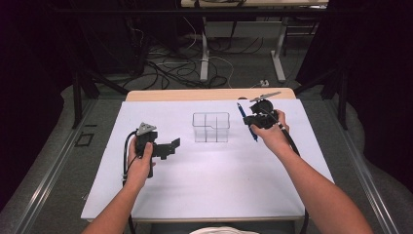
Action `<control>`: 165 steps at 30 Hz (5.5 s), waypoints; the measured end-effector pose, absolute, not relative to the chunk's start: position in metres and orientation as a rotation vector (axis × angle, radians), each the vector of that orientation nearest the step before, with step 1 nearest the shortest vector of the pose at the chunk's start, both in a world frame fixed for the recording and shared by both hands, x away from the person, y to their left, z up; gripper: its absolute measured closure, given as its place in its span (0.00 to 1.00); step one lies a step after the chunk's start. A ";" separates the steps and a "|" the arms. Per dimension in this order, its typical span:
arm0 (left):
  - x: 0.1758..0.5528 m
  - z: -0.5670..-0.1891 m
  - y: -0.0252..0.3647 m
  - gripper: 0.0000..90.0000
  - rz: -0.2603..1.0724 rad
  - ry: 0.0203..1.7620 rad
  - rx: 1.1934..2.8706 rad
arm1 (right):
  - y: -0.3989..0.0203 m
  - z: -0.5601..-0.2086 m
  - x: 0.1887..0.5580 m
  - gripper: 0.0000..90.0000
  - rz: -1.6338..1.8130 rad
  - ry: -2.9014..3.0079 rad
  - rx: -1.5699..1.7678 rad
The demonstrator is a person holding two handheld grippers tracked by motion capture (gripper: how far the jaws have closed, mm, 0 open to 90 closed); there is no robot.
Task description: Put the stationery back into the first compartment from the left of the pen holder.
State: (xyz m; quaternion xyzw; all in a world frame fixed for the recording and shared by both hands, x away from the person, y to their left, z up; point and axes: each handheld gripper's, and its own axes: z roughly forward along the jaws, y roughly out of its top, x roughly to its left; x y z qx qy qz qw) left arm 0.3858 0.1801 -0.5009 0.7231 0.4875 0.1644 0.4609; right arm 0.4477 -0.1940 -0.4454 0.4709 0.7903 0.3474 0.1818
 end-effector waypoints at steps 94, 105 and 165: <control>0.386 -0.497 0.195 0.01 0.420 1.234 1.697 | -0.056 -0.419 0.478 0.88 1.342 2.043 1.016; 0.386 -0.498 0.196 0.01 0.422 1.239 1.689 | -0.047 -0.428 0.481 0.88 1.351 2.056 1.024; 0.386 -0.501 0.200 0.01 0.441 1.250 1.704 | -0.073 -0.436 0.467 0.32 1.304 2.082 1.088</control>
